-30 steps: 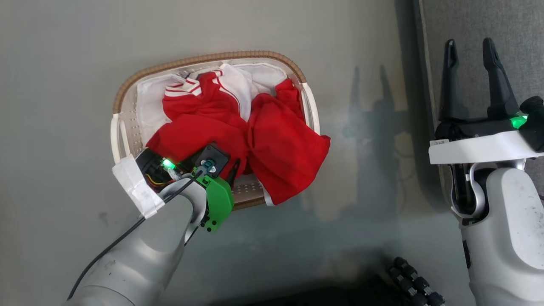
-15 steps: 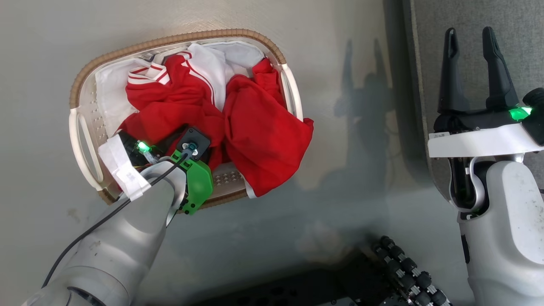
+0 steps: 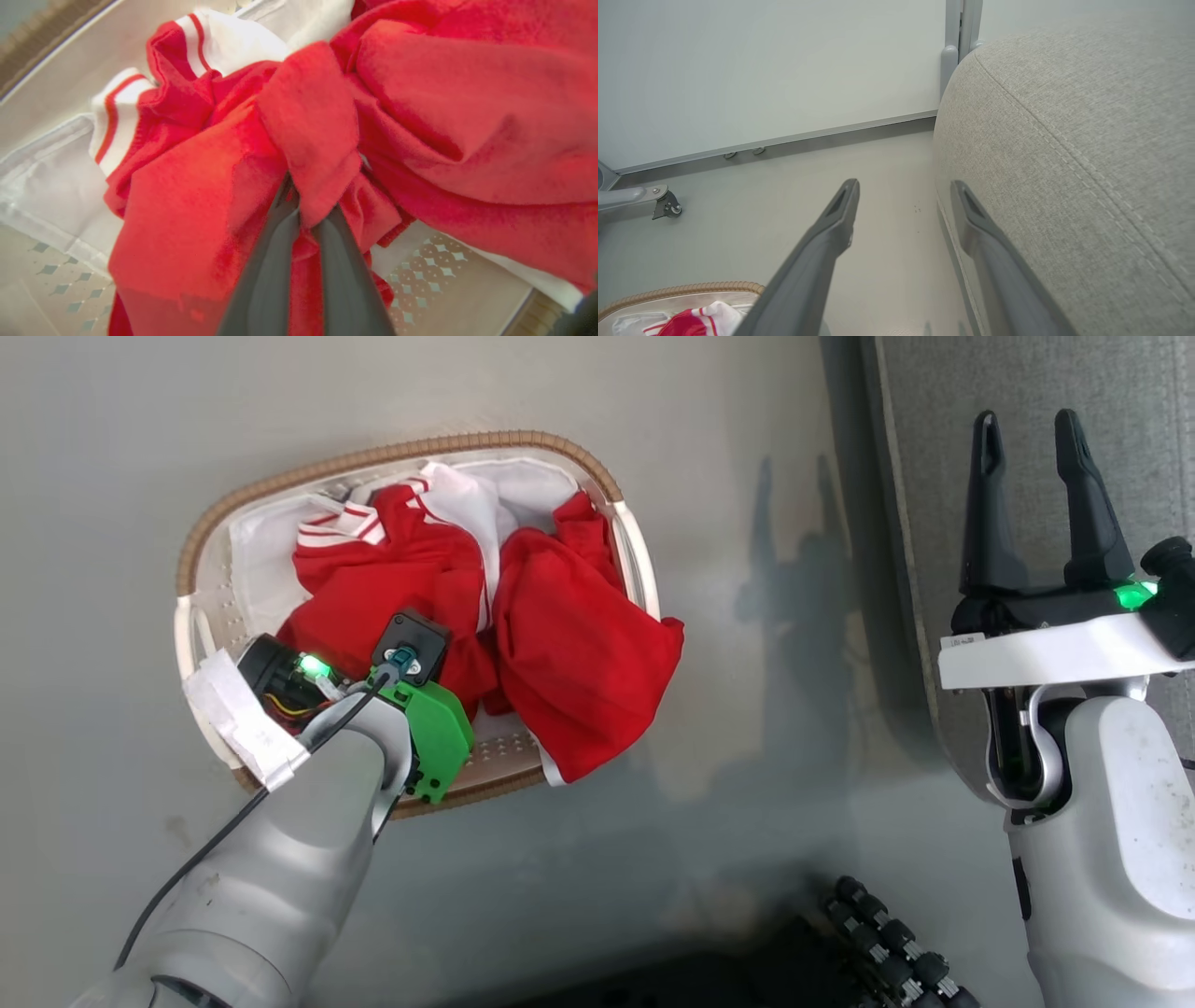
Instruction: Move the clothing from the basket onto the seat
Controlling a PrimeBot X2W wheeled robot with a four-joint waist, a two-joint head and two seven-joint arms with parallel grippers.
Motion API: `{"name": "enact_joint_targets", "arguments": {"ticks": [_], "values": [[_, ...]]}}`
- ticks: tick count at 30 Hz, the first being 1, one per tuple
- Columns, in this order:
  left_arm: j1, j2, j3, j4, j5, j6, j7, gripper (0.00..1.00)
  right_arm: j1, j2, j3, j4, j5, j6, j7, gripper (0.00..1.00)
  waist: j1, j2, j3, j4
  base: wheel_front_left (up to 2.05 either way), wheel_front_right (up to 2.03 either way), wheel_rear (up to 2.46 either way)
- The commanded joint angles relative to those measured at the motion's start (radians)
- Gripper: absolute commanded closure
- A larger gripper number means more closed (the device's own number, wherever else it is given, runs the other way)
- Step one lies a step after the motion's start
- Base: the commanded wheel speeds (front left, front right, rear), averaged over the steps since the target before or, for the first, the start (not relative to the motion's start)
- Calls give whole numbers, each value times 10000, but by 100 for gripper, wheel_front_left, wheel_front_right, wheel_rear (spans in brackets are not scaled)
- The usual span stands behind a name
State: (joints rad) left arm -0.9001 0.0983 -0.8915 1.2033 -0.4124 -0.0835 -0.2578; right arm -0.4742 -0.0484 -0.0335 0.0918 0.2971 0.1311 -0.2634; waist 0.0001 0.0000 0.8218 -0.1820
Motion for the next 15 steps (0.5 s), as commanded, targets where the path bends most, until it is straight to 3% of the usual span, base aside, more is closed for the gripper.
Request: {"name": "enact_joint_targets", "arguments": {"ticks": [1, 15], "values": [[208, -10, 116, -123, -86, -6, -86, 100, 211, -38, -83, 85, -126, -6, -21, 0, -1, 0, -478, 174, 0, 0, 0], [1515, 513, 948, -3255, 237, -27, -70, 100, 1288, -39, -544, 573, -814, -6, -21, 0, -1, 0, -3457, 1191, 0, 0, 0]]}}
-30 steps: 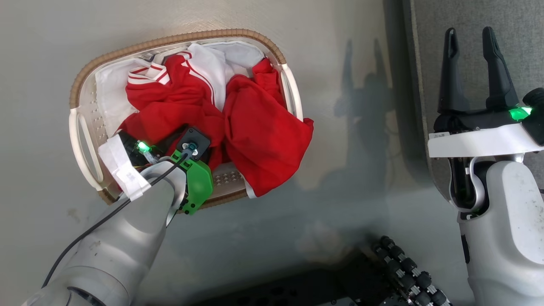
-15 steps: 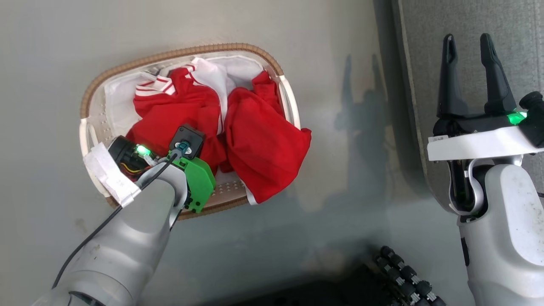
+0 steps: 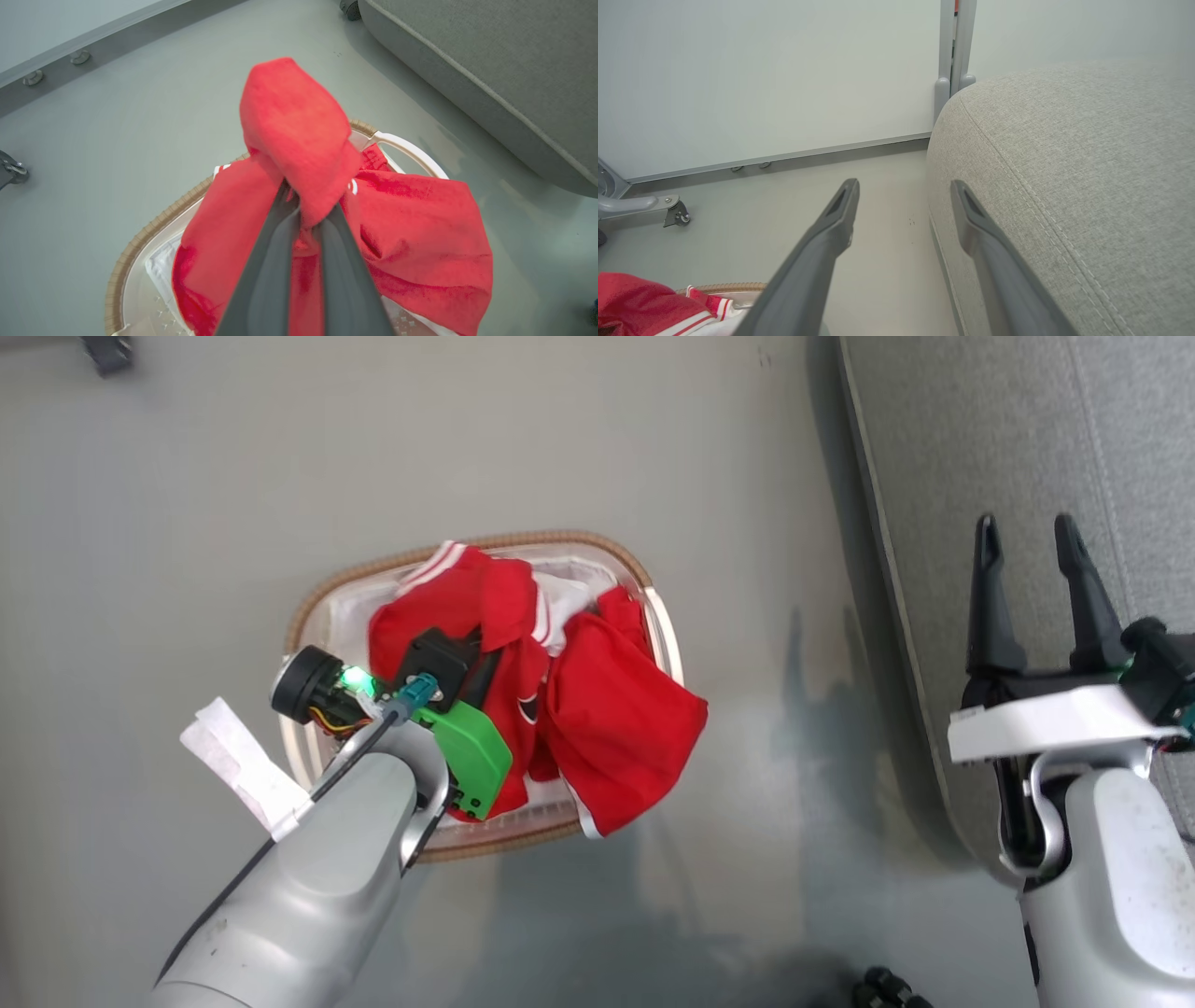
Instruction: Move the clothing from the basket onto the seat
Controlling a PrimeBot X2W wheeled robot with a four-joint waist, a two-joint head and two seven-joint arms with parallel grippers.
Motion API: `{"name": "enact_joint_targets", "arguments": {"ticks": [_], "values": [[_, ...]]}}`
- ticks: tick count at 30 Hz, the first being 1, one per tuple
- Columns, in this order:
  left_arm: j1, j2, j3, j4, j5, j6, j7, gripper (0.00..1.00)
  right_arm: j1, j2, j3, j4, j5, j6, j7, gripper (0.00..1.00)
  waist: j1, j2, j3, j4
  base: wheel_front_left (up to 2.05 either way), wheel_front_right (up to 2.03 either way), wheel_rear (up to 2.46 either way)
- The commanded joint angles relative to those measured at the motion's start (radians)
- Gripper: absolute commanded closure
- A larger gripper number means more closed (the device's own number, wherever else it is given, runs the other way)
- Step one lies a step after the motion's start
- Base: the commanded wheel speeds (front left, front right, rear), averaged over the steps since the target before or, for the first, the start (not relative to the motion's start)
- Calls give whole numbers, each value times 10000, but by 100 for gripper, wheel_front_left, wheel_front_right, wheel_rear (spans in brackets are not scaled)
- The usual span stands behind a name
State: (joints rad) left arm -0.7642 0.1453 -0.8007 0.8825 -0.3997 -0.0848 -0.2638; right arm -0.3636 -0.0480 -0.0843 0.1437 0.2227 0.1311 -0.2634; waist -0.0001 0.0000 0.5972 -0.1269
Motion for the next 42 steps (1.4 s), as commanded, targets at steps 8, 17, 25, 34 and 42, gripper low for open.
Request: {"name": "enact_joint_targets", "arguments": {"ticks": [8, 17, 25, 34, 42], "values": [[388, 7, 202, -1487, 327, -204, -10, 100, 1060, -45, -152, 403, -259, -6, -21, 0, 1, 0, -2983, 1227, 0, 0, 0], [-446, 105, -107, -2470, 221, -416, 59, 100, 1796, -46, 35, 642, -335, -6, -21, 0, 1, 0, -4538, 1463, 0, 0, 0], [-1858, 198, -434, -3241, -617, -456, 820, 100, 2160, -46, 273, 794, -294, -6, -21, 0, 1, 0, -5236, 1370, 0, 0, 0], [-2857, 620, -665, -3788, -1287, -450, 1174, 100, 2149, -45, 509, 823, -220, -6, -21, 0, 1, 0, -5337, 1211, 0, 0, 0], [-2772, 798, -742, -3770, -1516, -451, 1137, 100, 1666, -36, 2050, 427, -11, -6, -20, 0, 1, 0, -5351, 1138, 0, 0, 0]]}}
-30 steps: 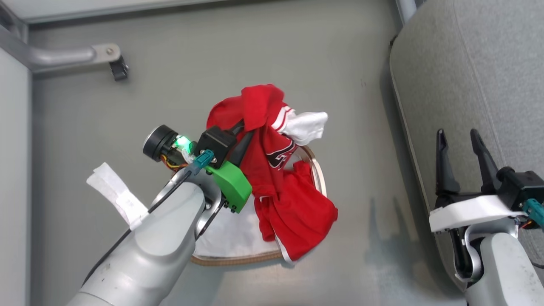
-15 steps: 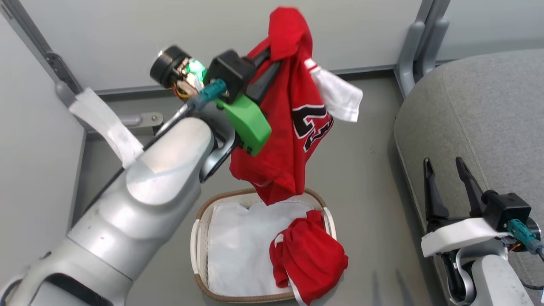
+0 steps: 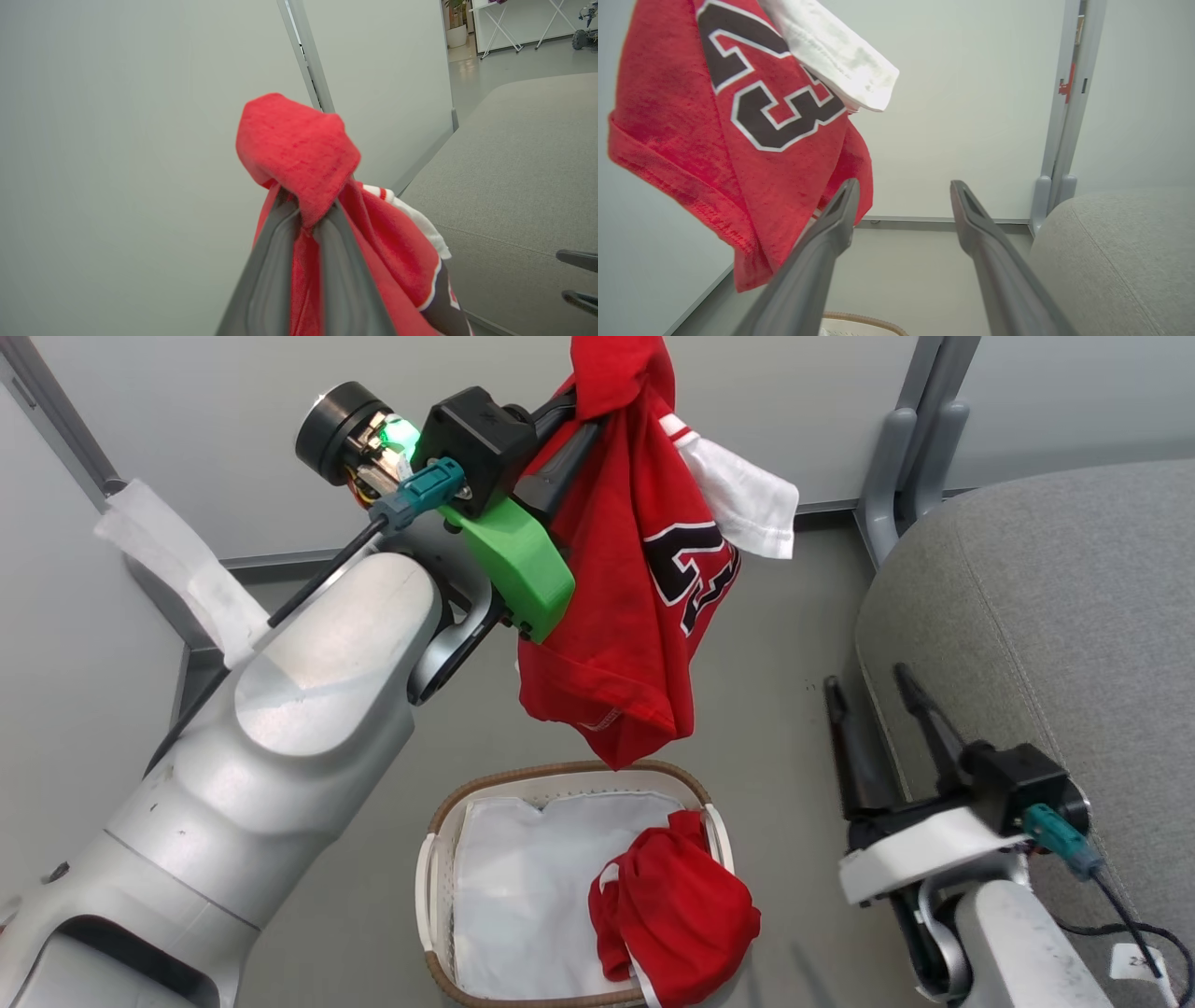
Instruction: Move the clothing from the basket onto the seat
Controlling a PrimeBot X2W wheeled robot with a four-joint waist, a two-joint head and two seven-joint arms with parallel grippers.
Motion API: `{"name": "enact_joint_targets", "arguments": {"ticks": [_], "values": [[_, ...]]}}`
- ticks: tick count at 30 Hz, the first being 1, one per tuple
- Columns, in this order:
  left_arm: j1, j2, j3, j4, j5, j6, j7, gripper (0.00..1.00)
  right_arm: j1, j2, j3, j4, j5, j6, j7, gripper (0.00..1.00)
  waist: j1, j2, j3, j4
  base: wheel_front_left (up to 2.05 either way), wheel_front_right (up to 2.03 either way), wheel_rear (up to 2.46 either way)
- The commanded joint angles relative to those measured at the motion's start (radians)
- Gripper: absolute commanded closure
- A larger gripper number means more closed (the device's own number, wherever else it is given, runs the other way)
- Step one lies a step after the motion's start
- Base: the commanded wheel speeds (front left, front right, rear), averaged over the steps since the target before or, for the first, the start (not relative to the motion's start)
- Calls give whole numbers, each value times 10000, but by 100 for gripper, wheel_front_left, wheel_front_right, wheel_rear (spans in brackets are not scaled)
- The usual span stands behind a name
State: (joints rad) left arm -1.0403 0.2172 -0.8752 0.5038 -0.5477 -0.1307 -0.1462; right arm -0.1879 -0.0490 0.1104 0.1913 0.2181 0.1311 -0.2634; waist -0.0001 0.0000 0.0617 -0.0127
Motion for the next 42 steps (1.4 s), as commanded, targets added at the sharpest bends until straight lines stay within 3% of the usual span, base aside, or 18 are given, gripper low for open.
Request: {"name": "enact_joint_targets", "arguments": {"ticks": [1, 5, 11, 23, 34, 35, 36, 37, 38, 42], "values": [[-12, 89, -6, 25, -47, 7, -43, 100, -208, -29, 527, -124, 43, -6, -21, 0, 1, 0, 12, -9, 0, 0, 0], [-62, 99, -18, 30, -126, 7, -34, 100, -848, -38, 1936, -195, -7, -6, -21, 0, 1, 0, 54, -28, 0, 0, 0], [-112, 82, -57, -36, -215, 7, 2, 100, -2246, -38, 3062, 456, -39, -8, -20, 0, 1, 0, 119, 25, 0, 0, 0], [61, -159, -342, -473, -435, 7, 219, 100, -4157, -35, 3707, 2648, 10, -7, -13, 0, 1, 0, 204, 412, 0, 0, 0], [279, -295, -616, -1032, -621, 6, 345, 100, -4885, -32, 3527, 4292, -414, -8, -13, 0, 1, 0, 128, 687, 0, 0, 0], [283, -291, -628, -1056, -647, 6, 347, 100, -4934, -32, 3523, 4388, -415, -8, -13, 40, 1, 0, 118, 707, 0, 0, 0], [301, -284, -642, -1084, -667, 6, 351, 100, -4979, -32, 3556, 4540, -443, -7, -13, 63, 1, 0, 106, 733, 0, 0, 0], [320, -271, -647, -1098, -683, 6, 353, 100, -5011, -32, 3577, 4618, -415, -7, -13, 94, 1, 0, 99, 752, 0, 0, 0], [343, -248, -643, -1106, -721, 10, 351, 100, -5075, -33, 3620, 4693, -359, -7, -13, 100, 1, 0, 91, 772, 0, 0, 0], [485, -86, -564, -998, -804, 107, 311, 100, -5199, -39, 3585, 4730, -270, -8, -13, 100, 1, 0, 71, 784, 0, 0, 0]]}}
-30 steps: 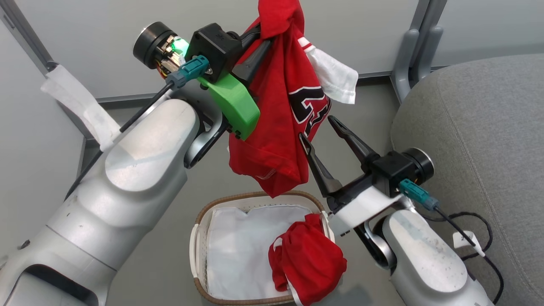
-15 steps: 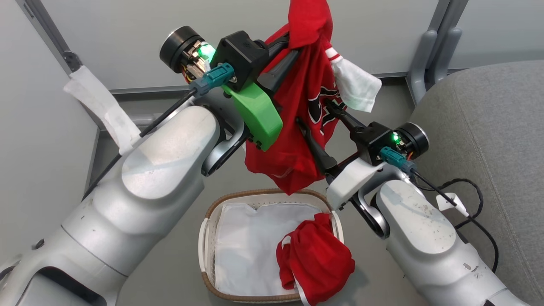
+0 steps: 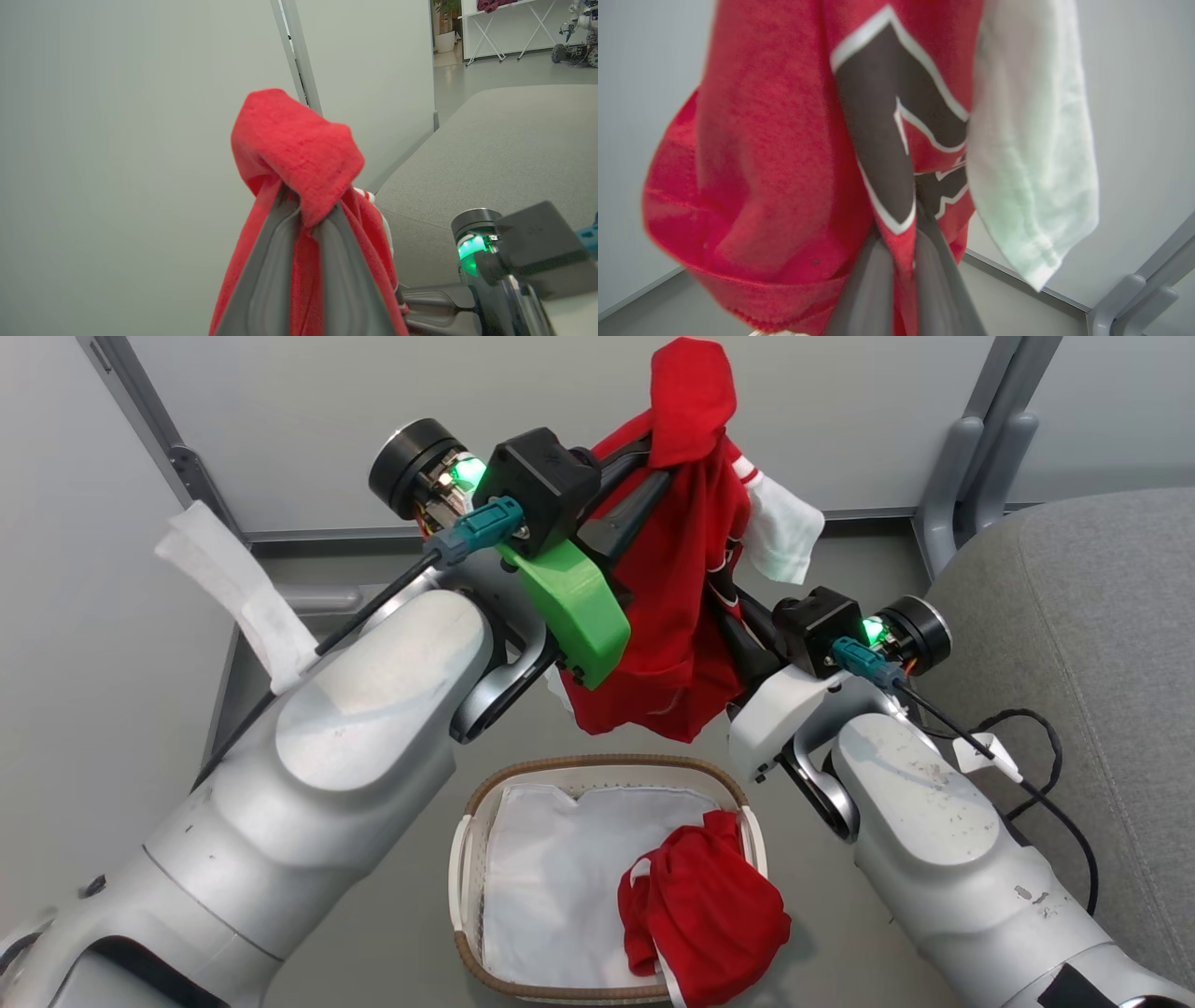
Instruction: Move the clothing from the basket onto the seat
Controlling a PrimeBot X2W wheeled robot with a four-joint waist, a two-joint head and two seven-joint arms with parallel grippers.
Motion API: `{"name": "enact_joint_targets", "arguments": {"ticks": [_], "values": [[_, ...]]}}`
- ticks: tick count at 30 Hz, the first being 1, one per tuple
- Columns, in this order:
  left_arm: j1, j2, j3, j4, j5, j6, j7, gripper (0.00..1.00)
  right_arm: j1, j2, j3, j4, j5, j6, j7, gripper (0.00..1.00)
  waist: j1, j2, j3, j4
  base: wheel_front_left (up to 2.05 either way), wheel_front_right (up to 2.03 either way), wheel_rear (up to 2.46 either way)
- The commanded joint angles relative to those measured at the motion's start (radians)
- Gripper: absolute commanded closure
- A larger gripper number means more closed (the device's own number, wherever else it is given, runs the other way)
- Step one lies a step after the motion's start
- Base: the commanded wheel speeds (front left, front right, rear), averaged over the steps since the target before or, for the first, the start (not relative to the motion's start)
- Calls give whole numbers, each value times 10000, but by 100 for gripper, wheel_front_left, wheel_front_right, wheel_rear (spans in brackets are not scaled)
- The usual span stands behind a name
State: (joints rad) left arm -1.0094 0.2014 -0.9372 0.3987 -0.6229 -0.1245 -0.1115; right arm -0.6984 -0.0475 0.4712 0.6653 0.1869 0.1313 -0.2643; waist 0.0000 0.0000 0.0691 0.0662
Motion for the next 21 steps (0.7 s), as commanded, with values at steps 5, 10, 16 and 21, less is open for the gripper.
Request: {"name": "enact_joint_targets", "arguments": {"ticks": [5, 10, 16, 21], "values": [[394, 349, 191, 316, -199, 181, -131, 100, 196, -49, -213, -160, 35, -8, -4, 100, 0, 0, -13, -99, 0, 0, 0], [833, 632, 515, 649, -503, 387, -383, 100, 437, -49, -600, -392, -37, -10, -4, 100, 0, 0, -38, -281, 0, 0, 0], [1543, 840, 633, 867, -722, 507, -872, 0, 704, -54, -1521, -758, -400, -10, -4, 100, 0, 0, -62, -477, 0, 0, 0], [2185, 862, 611, 865, -689, 633, -1225, 0, 1001, -53, -2515, -1124, -906, -10, -4, 100, 0, 0, -24, -591, 0, 0, 0]]}}
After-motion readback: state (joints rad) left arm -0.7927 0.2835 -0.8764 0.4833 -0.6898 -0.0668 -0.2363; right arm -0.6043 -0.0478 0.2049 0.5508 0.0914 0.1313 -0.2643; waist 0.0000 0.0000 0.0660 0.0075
